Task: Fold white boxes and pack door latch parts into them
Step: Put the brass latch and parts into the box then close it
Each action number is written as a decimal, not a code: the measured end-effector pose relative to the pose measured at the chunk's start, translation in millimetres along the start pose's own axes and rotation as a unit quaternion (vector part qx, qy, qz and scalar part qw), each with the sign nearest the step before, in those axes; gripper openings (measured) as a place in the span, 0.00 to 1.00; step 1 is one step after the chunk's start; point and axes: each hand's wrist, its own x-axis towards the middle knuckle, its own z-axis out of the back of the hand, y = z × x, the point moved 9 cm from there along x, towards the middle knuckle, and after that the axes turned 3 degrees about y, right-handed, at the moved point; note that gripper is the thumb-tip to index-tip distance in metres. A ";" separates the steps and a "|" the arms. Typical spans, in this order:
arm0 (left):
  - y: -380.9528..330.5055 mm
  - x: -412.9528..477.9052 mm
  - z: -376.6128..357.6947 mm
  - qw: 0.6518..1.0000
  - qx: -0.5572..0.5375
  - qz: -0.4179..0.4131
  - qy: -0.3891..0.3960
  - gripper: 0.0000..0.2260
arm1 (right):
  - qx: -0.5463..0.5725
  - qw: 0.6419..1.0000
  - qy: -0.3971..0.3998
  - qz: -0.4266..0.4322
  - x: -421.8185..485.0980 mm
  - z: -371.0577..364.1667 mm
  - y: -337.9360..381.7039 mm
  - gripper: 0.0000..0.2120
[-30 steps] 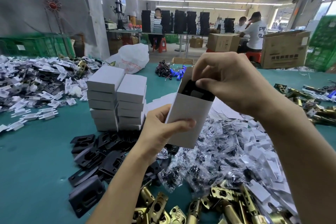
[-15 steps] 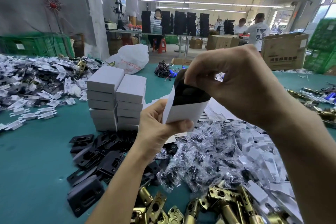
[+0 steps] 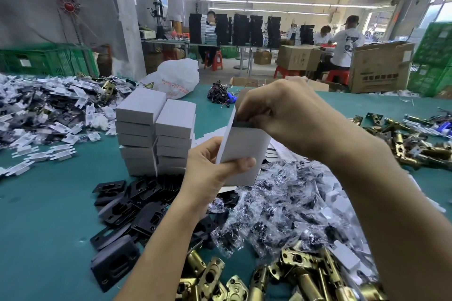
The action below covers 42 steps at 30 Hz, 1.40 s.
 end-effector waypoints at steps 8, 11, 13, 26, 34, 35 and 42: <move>3.5 0.4 16.5 0.997 -0.014 0.018 -0.068 0.21 | 0.057 0.981 -0.141 -0.121 -33.1 -1.0 -56.1 0.08; 5.5 0.0 22.7 0.993 -0.029 0.025 -0.111 0.12 | 0.024 0.970 0.092 -0.222 -43.8 -67.0 -84.5 0.04; 4.7 0.6 21.6 0.993 -0.030 0.023 -0.116 0.09 | 0.001 0.936 0.243 -0.253 -59.0 -116.6 -87.6 0.08; 4.5 -0.3 21.9 0.993 -0.021 0.011 -0.112 0.17 | 0.033 0.959 0.161 -0.230 -64.1 -132.6 -92.4 0.07; 11.4 -0.6 15.7 0.997 0.014 0.041 -0.070 0.19 | 0.240 0.927 -0.257 -0.128 -51.9 12.9 -67.4 0.17; 12.5 -0.4 13.8 0.997 0.015 0.045 -0.059 0.20 | 0.227 0.932 -0.263 -0.105 -47.7 17.1 -57.6 0.18; 13.7 -2.3 2.2 0.997 0.039 0.060 -0.010 0.16 | 0.107 0.971 -0.191 -0.100 -24.7 -9.8 -40.0 0.11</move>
